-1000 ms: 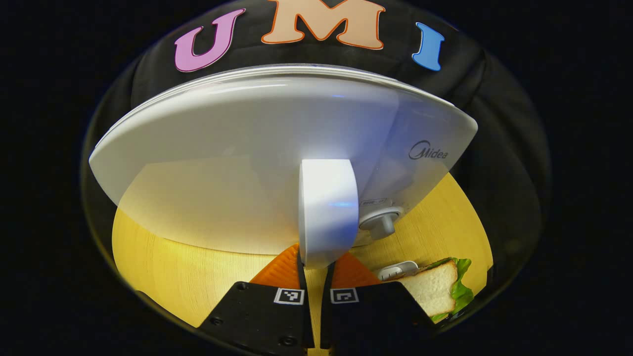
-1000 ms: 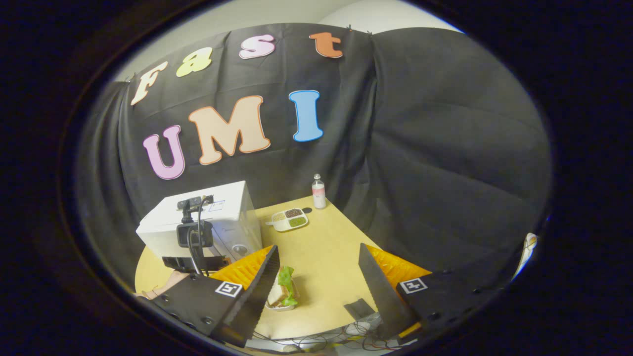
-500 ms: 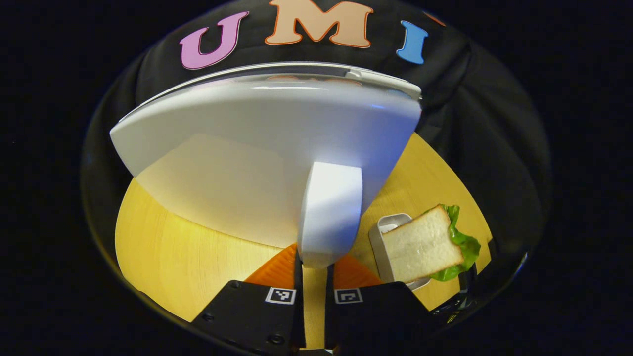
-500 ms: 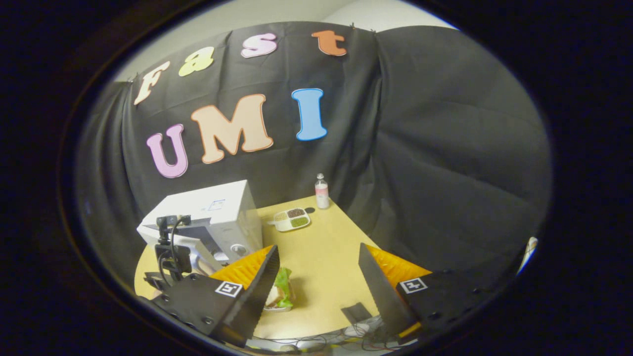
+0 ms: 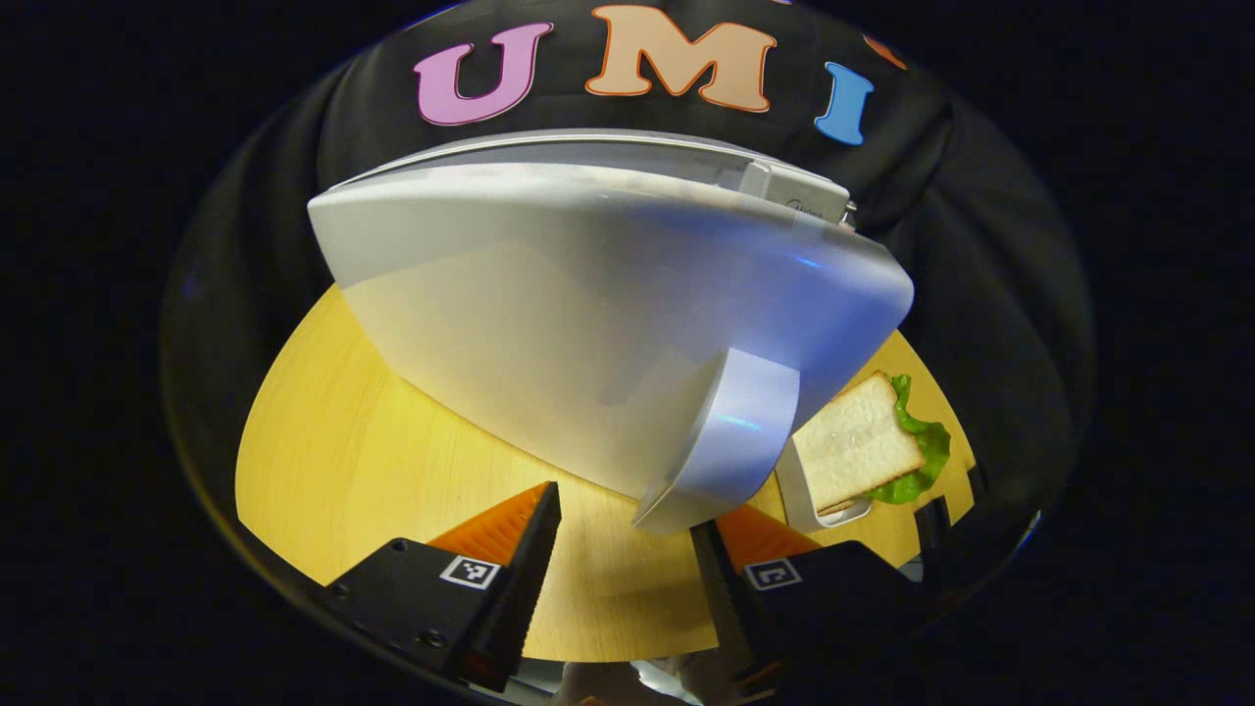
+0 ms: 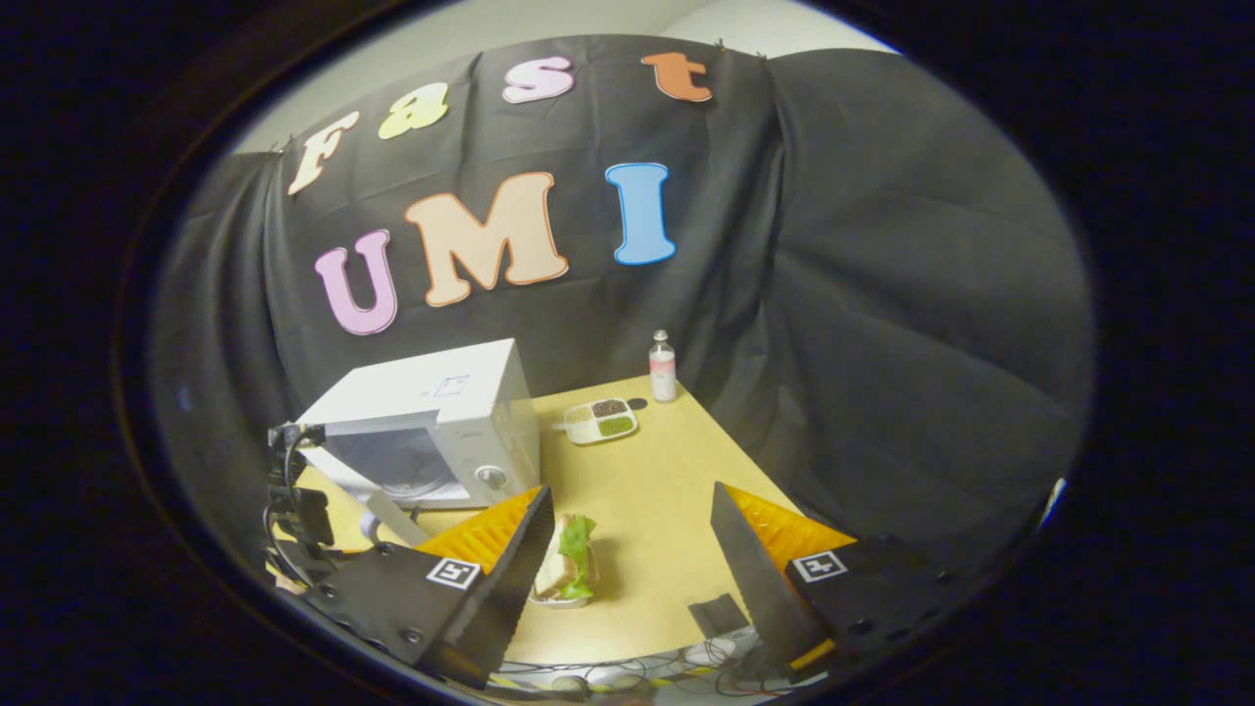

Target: Open the microwave oven with the left hand, put the food in, and close the microwave oven.

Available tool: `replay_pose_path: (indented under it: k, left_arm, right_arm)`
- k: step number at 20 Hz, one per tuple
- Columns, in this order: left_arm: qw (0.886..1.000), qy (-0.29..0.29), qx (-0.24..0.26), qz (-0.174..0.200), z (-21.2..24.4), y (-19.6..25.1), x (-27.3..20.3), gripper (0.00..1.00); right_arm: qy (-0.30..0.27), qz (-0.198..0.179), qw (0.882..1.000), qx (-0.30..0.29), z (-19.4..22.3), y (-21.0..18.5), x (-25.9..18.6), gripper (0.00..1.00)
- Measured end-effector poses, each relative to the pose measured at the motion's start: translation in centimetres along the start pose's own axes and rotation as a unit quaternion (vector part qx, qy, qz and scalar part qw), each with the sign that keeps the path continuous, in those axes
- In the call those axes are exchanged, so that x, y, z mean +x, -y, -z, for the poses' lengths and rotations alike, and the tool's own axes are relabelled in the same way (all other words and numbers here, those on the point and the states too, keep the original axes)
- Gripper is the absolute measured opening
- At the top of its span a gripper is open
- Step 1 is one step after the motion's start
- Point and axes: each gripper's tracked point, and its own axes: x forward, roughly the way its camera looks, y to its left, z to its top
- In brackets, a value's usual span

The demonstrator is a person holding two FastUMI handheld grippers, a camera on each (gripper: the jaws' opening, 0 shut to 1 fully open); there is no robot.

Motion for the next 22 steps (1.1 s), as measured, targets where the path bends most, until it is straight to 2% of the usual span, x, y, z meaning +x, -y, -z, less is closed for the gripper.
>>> replay_pose_path:
  k: [1, 2, 3, 4, 5, 6, 7, 9, 10, 19, 22]
  left_arm:
    - [1.000, 0.001, -0.001, -0.006, 0.2, -0.6, -0.5, 0.84]
    - [1.000, 0.002, -0.002, -0.013, 0.5, -1.2, -1.1, 0.87]
    - [1.000, 0.003, -0.005, -0.019, 0.7, -1.8, -1.6, 0.95]
    - [1.000, 0.001, -0.011, -0.019, 1.2, -2.1, -2.1, 0.99]
    - [1.000, 0.001, -0.017, -0.021, 1.5, -2.5, -2.7, 1.00]
    - [0.999, -0.001, -0.022, -0.025, 1.9, -3.1, -3.2, 1.00]
    - [0.999, -0.006, -0.029, -0.031, 2.4, -3.7, -3.8, 1.00]
    - [0.998, -0.019, -0.052, -0.041, 3.6, -4.9, -5.2, 1.00]
    - [0.997, -0.024, -0.064, -0.046, 4.0, -5.5, -5.9, 1.00]
    - [0.981, -0.033, -0.144, -0.123, 7.1, -13.5, -12.7, 0.98]
    - [0.974, -0.036, -0.166, -0.151, 8.1, -15.6, -14.5, 0.98]
  right_arm:
    - [-0.001, -0.005, 1.000, -0.001, 0.1, -0.2, 0.2, 0.99]
    - [-0.003, -0.009, 1.000, -0.002, 0.1, -0.6, 0.4, 0.92]
    - [-0.006, -0.014, 1.000, -0.003, 0.3, -0.8, 0.7, 0.92]
    - [-0.010, -0.017, 1.000, -0.005, 0.6, -1.0, 0.8, 0.92]
    - [-0.016, -0.020, 1.000, -0.006, 0.9, -1.2, 1.1, 0.99]
    - [-0.025, -0.024, 0.999, -0.005, 1.4, -1.4, 1.4, 0.99]
    - [-0.033, -0.031, 0.999, -0.001, 1.8, -1.8, 1.6, 0.92]
    - [-0.051, -0.040, 0.998, 0.006, 2.6, -2.4, 2.1, 0.92]
    - [-0.059, -0.044, 0.997, 0.007, 3.0, -2.4, 2.5, 0.99]
    - [-0.126, -0.082, 0.989, 0.012, 6.1, -4.2, 5.1, 0.99]
    - [-0.164, -0.100, 0.981, 0.010, 7.9, -5.0, 6.1, 0.99]
